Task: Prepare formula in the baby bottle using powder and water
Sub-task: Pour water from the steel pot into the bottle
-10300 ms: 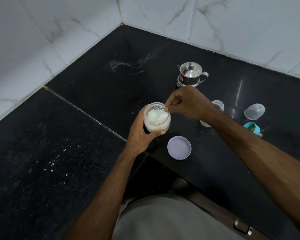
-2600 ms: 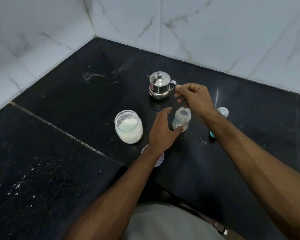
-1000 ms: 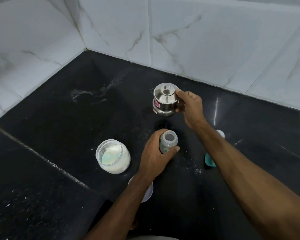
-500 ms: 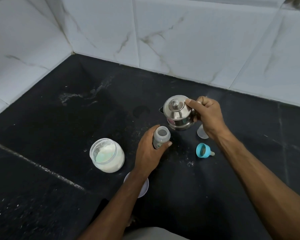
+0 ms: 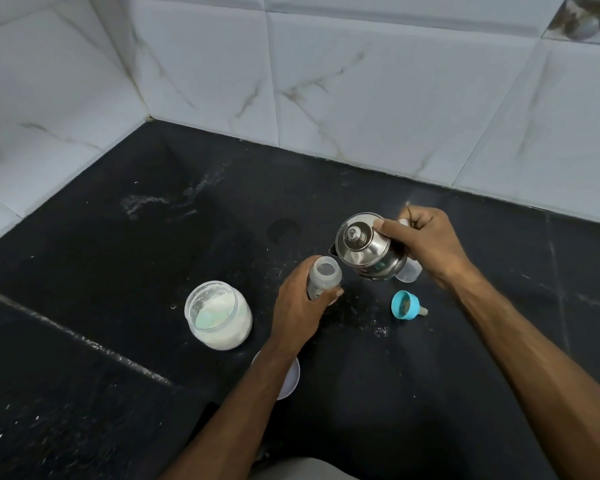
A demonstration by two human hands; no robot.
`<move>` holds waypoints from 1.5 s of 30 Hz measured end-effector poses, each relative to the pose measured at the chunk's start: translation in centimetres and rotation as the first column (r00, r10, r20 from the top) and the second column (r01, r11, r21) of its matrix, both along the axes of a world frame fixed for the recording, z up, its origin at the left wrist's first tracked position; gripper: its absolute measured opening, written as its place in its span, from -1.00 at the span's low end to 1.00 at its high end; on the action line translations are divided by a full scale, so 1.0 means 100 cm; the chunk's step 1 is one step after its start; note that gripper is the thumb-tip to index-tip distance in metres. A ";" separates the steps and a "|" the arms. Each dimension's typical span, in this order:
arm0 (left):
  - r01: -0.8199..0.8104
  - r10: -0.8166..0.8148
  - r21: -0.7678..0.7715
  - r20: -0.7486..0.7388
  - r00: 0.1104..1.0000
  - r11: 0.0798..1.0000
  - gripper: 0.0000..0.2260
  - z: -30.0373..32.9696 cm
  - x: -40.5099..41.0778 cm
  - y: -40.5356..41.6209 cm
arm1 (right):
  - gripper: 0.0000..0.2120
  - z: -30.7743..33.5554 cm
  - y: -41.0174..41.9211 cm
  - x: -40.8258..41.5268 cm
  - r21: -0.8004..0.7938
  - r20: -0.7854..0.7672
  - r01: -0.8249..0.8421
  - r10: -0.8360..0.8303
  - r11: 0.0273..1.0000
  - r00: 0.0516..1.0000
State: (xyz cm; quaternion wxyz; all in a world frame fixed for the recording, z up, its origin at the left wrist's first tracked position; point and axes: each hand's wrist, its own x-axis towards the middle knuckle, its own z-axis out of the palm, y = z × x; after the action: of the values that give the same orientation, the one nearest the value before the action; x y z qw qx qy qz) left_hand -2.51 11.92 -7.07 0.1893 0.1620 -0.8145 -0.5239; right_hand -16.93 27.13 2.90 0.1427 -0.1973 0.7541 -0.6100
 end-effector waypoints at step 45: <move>-0.013 0.012 0.007 0.066 0.998 1.000 -0.57 -0.003 -0.002 0.000 | -0.56 0.029 -0.019 0.000 0.282 -0.282 -0.191 0.272 0.940 0.920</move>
State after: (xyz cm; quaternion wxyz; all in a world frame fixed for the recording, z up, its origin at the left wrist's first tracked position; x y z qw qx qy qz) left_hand -2.73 11.92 -7.37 0.1652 0.1850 -0.8174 -0.5199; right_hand -16.89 25.27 5.81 0.1149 -0.3615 0.8086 -0.4497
